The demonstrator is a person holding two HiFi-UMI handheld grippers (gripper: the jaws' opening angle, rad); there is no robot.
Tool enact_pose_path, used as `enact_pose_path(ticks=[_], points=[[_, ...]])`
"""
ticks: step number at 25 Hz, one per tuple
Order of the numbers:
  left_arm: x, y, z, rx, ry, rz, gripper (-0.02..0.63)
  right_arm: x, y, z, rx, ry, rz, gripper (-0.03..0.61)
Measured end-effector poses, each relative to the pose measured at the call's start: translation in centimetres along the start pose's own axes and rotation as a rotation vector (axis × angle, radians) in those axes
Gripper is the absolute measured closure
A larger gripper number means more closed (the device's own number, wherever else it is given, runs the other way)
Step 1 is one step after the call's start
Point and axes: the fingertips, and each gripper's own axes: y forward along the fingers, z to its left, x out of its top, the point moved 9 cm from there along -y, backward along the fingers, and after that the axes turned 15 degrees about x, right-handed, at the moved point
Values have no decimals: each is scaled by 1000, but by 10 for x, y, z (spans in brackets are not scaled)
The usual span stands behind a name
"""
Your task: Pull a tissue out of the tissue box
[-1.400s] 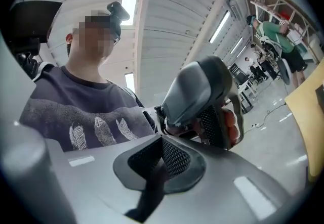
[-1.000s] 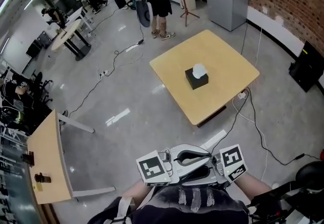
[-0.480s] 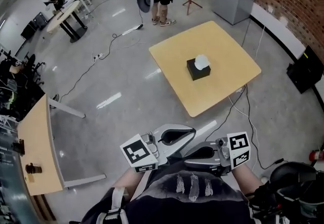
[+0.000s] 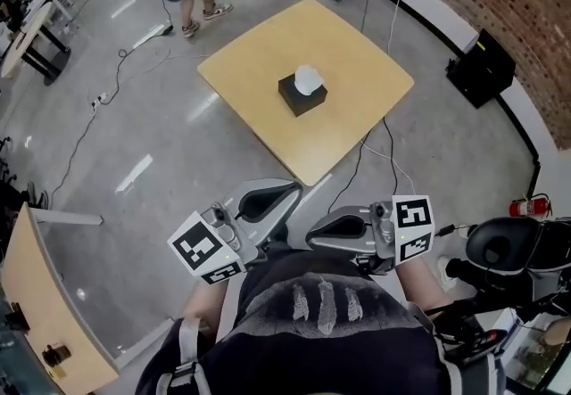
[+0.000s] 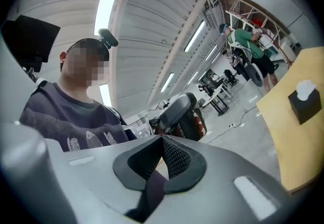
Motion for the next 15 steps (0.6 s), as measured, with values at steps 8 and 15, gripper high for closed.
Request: enact_pose_path(ticks=[8,15], points=[[1,-34,52,-15,-34,-44,612,7,22,-40,-238,63,-60,579],[6,-59,90,16,-61,-30,612,17,35,-60,-363,81,-35,580]])
